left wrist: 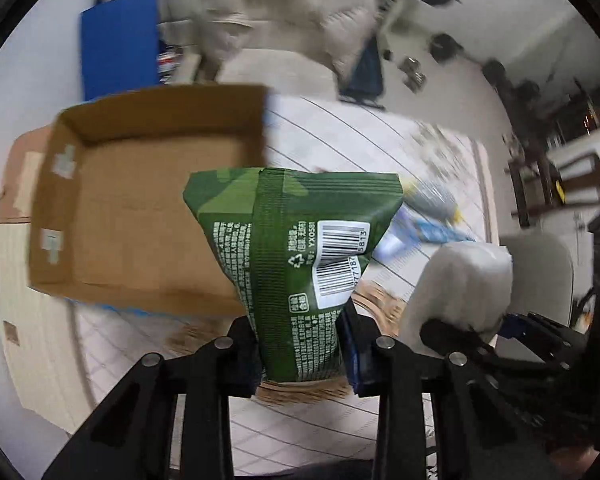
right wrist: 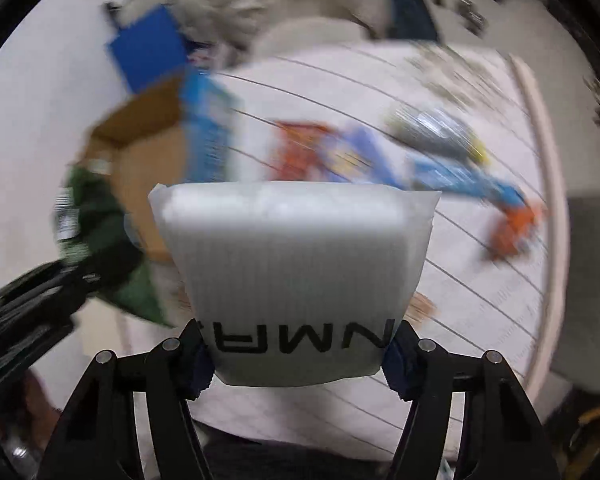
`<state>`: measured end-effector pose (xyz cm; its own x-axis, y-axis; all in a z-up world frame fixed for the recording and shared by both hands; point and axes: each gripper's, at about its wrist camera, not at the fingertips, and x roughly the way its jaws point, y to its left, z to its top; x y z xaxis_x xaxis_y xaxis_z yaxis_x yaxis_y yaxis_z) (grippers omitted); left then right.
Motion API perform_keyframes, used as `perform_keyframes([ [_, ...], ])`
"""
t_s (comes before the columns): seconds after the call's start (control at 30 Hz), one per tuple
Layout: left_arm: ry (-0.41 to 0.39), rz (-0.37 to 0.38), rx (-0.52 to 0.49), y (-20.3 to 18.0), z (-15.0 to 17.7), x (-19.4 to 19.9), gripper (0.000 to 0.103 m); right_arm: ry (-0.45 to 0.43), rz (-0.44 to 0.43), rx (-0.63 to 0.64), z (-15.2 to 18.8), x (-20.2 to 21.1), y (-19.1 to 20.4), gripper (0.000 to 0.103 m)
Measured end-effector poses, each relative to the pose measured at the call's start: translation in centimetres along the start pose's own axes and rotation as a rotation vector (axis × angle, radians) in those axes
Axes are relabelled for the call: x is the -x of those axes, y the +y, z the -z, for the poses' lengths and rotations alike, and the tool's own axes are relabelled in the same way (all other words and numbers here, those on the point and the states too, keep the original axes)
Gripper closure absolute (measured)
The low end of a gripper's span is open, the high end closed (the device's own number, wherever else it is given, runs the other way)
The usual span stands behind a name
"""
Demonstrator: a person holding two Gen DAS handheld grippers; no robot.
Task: Organize soft objects
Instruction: 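Lower both held bags into the box and open both tools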
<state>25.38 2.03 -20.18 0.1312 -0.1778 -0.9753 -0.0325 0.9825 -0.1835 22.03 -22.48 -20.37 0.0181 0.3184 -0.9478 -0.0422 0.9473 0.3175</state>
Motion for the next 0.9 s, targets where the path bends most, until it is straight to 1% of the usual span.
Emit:
perform_keyframes([
  [0.07,0.004,-0.017,0.022,3.8,-2.2,0.4,0.074,-0.003,-0.021,0.039,-3.2,-1.5,4.8,0.034],
  [0.1,0.012,-0.027,0.051,6.6,-3.7,0.2,0.074,-0.006,-0.029,0.062,-4.7,-1.9,7.9,0.034],
  [0.2,0.072,-0.027,0.097,13.0,-7.2,-2.0,0.074,0.016,-0.030,0.091,-9.1,-5.4,14.7,0.034],
  [0.27,0.118,-0.017,0.111,16.4,-9.0,-3.8,0.074,0.043,-0.011,0.102,-11.3,-8.7,17.8,0.034],
  [0.3,0.143,-0.017,0.126,18.3,-10.1,-5.3,0.074,0.057,0.005,0.103,-12.5,-10.6,18.9,0.034],
  [0.37,0.194,0.002,0.130,20.6,-11.6,-7.4,0.074,0.097,0.044,0.095,-15.2,-15.4,21.1,0.034],
  [0.43,0.236,0.012,0.126,21.7,-12.6,-9.7,0.074,0.134,0.074,0.080,-17.3,-19.0,22.4,0.034],
  [0.53,0.301,0.019,0.104,22.5,-13.6,-13.1,0.074,0.168,0.114,0.066,-18.4,-22.8,22.5,0.034],
  [0.6,0.335,0.013,0.084,22.6,-13.8,-14.5,0.074,0.192,0.134,0.060,-18.7,-24.4,22.8,0.034],
  [0.63,0.351,0.012,0.075,22.5,-13.9,-15.4,0.074,0.203,0.141,0.058,-19.5,-25.7,23.0,0.034],
  [0.73,0.380,0.018,0.061,22.3,-14.0,-16.7,0.073,0.227,0.181,0.061,-19.8,-27.5,23.3,0.033],
  [0.83,0.392,-0.005,0.044,21.7,-14.1,-17.1,0.072,0.239,0.200,0.064,-19.5,-28.3,23.6,0.031],
  [0.87,0.396,-0.004,0.048,21.5,-14.1,-17.1,0.069,0.241,0.206,0.065,-19.6,-28.5,23.8,0.029],
  [0.9,0.402,0.003,0.064,21.6,-14.0,-16.9,0.064,0.241,0.212,0.070,-19.4,-28.4,24.0,0.027],
])
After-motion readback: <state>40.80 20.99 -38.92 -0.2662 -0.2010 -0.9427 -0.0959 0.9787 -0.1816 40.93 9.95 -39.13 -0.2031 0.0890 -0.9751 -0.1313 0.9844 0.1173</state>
